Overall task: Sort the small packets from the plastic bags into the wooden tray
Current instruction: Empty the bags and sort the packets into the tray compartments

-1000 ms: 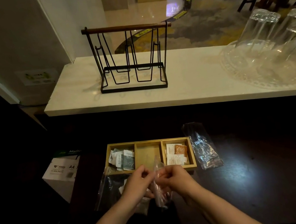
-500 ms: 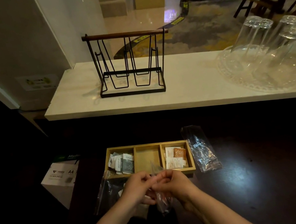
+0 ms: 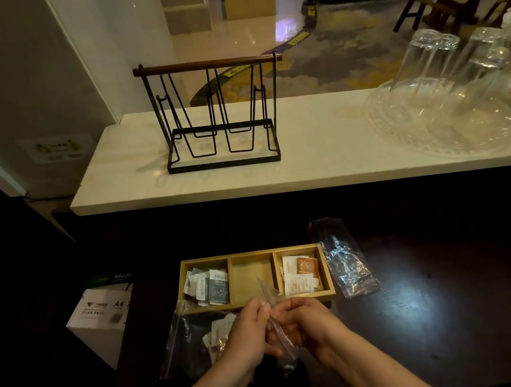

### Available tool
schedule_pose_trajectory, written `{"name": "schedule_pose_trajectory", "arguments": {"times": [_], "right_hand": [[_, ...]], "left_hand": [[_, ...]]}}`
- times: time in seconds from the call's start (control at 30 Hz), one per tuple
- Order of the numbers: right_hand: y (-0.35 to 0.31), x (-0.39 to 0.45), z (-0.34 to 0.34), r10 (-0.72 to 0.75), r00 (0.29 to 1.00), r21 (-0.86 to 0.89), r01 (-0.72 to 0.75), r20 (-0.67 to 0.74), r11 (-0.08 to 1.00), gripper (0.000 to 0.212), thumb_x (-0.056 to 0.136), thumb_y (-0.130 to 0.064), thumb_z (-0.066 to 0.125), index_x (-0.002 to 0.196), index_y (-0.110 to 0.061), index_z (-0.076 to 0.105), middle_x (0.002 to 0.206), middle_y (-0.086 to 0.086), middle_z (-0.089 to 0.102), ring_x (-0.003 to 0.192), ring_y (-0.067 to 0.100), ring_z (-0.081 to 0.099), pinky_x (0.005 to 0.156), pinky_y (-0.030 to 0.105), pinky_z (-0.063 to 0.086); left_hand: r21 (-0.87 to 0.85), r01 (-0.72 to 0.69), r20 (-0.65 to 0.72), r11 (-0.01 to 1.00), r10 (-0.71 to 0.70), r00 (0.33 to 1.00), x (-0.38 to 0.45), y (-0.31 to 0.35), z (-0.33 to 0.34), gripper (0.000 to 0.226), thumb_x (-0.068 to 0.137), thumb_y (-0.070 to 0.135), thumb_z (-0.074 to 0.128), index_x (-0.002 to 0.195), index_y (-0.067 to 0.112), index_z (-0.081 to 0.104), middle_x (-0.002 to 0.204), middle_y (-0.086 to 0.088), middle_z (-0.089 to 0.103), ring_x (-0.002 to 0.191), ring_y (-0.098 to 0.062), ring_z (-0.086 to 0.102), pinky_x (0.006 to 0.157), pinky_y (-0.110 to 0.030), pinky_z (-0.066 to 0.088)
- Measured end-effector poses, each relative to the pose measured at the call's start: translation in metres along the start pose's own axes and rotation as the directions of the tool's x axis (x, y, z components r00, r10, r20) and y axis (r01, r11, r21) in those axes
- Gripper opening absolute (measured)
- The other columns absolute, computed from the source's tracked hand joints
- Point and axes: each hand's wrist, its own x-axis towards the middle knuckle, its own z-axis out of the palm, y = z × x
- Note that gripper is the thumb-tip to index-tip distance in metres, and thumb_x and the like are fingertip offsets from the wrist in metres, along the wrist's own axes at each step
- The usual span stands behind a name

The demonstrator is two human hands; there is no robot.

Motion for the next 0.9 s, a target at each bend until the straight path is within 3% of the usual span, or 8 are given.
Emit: {"name": "schedule_pose_trajectory", "arguments": {"times": [0.13,0.2,0.33,0.47,0.57,0.63,0.77,0.9], "right_hand": [[-0.005,0.0,-0.013,-0.049,0.978,-0.119,0.025,-0.203,0.993,0.013,0.089,0.006,0.046,0.093,0.002,0.057,0.071,0.011,0.065,0.051,0.017,0.06,0.047,0.027,0.049],[-0.012,0.0,-0.03,-0.217,0.921,-0.321,0.109,-0.325,0.941,0.007,0.089,0.003,0.052,0.085,0.0,0.057,0.071,0.011,0.065,0.051,0.015,0.059,0.052,0.031,0.053],[-0.023,-0.009,-0.048,-0.602,0.791,-0.887,0.194,-0.111,0.418,0.012,0.082,-0.007,0.065,0.074,-0.013,0.058,0.068,0.0,0.067,0.061,0.011,0.063,0.064,0.034,0.056],[-0.031,-0.021,-0.033,-0.687,0.722,-0.995,0.1,0.078,-0.008,0.017,0.08,-0.004,0.058,0.087,-0.019,0.055,0.091,-0.003,0.06,0.08,0.018,0.058,0.062,0.033,0.049],[-0.032,-0.034,-0.011,-0.716,0.659,-0.953,0.303,0.231,-0.029,0.014,0.083,-0.015,0.059,0.095,-0.019,0.055,0.097,-0.003,0.056,0.086,0.016,0.055,0.068,0.031,0.051],[-0.023,-0.041,0.006,-0.617,0.717,-0.896,0.441,0.325,0.04,0.021,0.087,-0.025,0.058,0.107,-0.021,0.051,0.102,-0.005,0.056,0.089,0.011,0.057,0.073,0.024,0.05],[-0.003,-0.024,0.021,-0.581,0.758,-0.902,0.422,0.296,0.091,0.038,0.087,-0.024,0.061,0.117,-0.021,0.039,0.108,-0.001,0.06,0.092,0.018,0.063,0.068,0.024,0.044],[-0.012,-0.012,0.023,-0.645,0.725,-0.919,0.383,0.241,0.088,0.027,0.088,-0.014,0.058,0.114,-0.022,0.055,0.109,-0.001,0.063,0.098,0.015,0.062,0.079,0.028,0.05]], "left_hand": [[0.055,0.026,-0.013,0.998,-0.026,1.0,-0.001,0.001,-0.006,0.024,0.102,0.024,0.033,0.086,0.016,0.049,0.068,-0.005,0.053,0.055,-0.017,0.056,0.053,-0.026,0.05],[0.241,-0.029,-0.072,0.97,0.048,0.996,0.0,0.0,-0.018,0.024,0.101,0.022,0.036,0.078,0.022,0.045,0.068,-0.001,0.051,0.054,-0.013,0.05,0.05,-0.023,0.046],[0.759,-0.144,0.054,0.635,0.159,0.986,-0.003,0.012,-0.037,0.026,0.096,0.028,0.042,0.07,0.027,0.043,0.073,0.004,0.052,0.064,-0.012,0.046,0.059,-0.029,0.039],[0.807,-0.119,0.025,0.578,0.167,0.986,-0.001,0.028,-0.033,0.026,0.091,0.031,0.045,0.067,0.023,0.05,0.062,0.006,0.046,0.054,-0.012,0.039,0.049,-0.025,0.03],[0.711,-0.123,0.025,0.692,0.151,0.988,0.006,0.029,-0.027,0.034,0.091,0.03,0.045,0.058,0.021,0.043,0.059,0.004,0.041,0.053,-0.014,0.037,0.05,-0.027,0.027],[0.65,-0.122,0.03,0.75,0.135,0.99,0.011,0.028,-0.025,0.033,0.092,0.03,0.047,0.061,0.02,0.051,0.066,0.004,0.045,0.058,-0.014,0.044,0.054,-0.032,0.037],[0.509,-0.118,0.078,0.853,0.091,0.993,0.018,0.022,-0.028,0.023,0.094,0.024,0.048,0.076,0.021,0.062,0.084,0.002,0.056,0.082,-0.02,0.06,0.077,-0.038,0.054],[0.155,-0.046,0.077,0.987,0.034,0.996,0.022,0.015,-0.043,0.024,0.094,0.014,0.046,0.074,0.015,0.061,0.09,-0.006,0.064,0.092,-0.023,0.062,0.085,-0.044,0.052]]}}
